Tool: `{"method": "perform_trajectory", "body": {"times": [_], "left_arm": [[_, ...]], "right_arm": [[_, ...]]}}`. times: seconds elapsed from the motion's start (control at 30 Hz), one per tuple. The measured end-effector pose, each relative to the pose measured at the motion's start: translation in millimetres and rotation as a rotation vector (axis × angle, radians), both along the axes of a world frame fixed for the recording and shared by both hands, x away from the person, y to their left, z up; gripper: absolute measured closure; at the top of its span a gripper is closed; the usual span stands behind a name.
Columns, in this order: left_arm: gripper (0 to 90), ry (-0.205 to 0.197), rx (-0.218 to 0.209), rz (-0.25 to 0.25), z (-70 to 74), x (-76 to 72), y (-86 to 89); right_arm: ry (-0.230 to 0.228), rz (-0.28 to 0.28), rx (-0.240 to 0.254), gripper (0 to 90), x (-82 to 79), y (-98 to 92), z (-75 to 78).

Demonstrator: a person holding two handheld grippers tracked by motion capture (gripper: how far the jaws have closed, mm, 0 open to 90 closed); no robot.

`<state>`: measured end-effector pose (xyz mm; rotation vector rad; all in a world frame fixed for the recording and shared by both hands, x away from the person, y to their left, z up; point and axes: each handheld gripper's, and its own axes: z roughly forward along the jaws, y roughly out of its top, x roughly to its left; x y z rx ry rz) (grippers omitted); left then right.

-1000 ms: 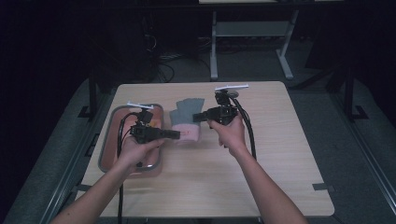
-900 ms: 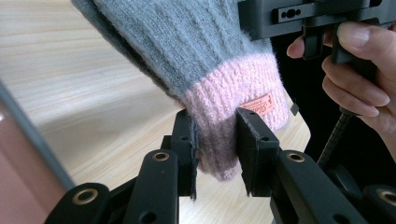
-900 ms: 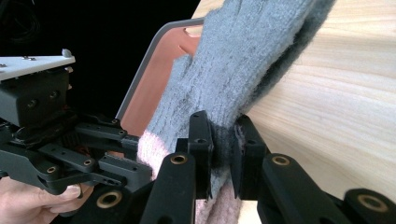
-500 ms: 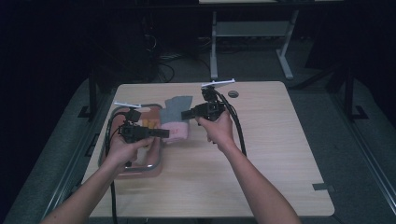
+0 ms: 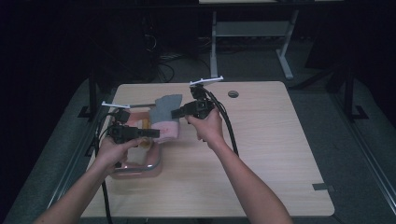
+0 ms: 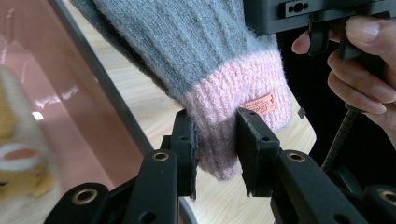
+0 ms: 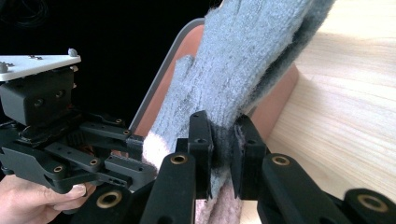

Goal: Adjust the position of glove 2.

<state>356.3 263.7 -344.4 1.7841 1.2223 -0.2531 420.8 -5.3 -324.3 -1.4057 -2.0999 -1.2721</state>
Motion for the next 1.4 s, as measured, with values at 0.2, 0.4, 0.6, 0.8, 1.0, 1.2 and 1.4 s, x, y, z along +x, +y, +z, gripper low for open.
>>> {"method": "perform_trajectory", "body": {"times": [0.2, 0.4, 0.6, 0.8, 1.0, 1.2, 1.4], "left_arm": [[69.3, 0.0, 0.006, 0.012, 1.4, -2.0, 8.5], [69.3, 0.004, 0.014, 0.019, 2.4, -3.5, 18.4], [69.1, 0.008, 0.011, 0.04, 0.7, -7.8, 28.9], [68.9, 0.01, 0.018, 0.058, -0.1, -12.0, 40.8], [68.9, 0.011, 0.025, 0.067, 1.4, -14.1, 51.3], [68.9, 0.009, 0.036, 0.08, 3.8, -16.3, 61.7], [68.6, 0.012, 0.039, 0.087, 2.7, -18.3, 71.2]], "right_arm": [[0.006, 0.004, 0.008, 79.9, 0.8, 8.6, -0.3], [0.009, 0.011, 0.012, 79.8, 1.4, 19.1, -0.8], [0.012, 0.023, 0.007, 79.9, 2.3, 32.9, -2.4], [0.01, 0.036, 0.022, 79.9, 1.7, 45.8, -3.9], [0.015, 0.052, 0.038, 79.9, 2.8, 56.4, -6.1], [0.017, 0.058, 0.056, 79.9, 4.0, 67.2, -7.1], [0.031, 0.066, 0.085, 79.9, 4.6, 75.6, -11.3]]}}
